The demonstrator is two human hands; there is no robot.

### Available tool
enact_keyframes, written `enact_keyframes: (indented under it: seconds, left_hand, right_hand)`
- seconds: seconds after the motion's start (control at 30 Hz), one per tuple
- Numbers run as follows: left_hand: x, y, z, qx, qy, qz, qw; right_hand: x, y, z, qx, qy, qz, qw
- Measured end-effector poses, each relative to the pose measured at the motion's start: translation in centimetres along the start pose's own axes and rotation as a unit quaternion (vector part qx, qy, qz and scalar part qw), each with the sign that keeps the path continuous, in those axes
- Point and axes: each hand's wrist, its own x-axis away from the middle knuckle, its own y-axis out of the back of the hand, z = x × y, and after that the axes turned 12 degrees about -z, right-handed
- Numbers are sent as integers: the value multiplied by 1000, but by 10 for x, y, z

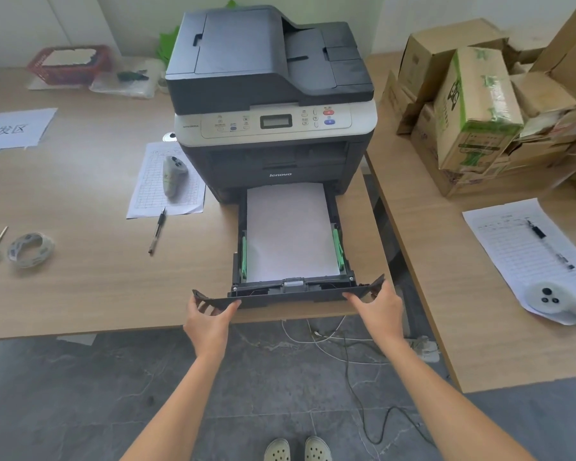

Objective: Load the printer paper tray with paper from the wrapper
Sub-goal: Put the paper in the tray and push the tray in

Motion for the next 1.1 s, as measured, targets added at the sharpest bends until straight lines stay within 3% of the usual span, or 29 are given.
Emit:
enact_keyframes:
  seconds: [0.4, 1.1]
  left_hand:
    - [-45, -52, -28, -5, -28, 16, 999]
    - [-145, -133, -87, 10, 3, 48, 999]
  right_hand:
    - [-54, -39, 34, -36, -8, 24, 999]
    - [-153, -99, 115, -108, -71, -25, 991]
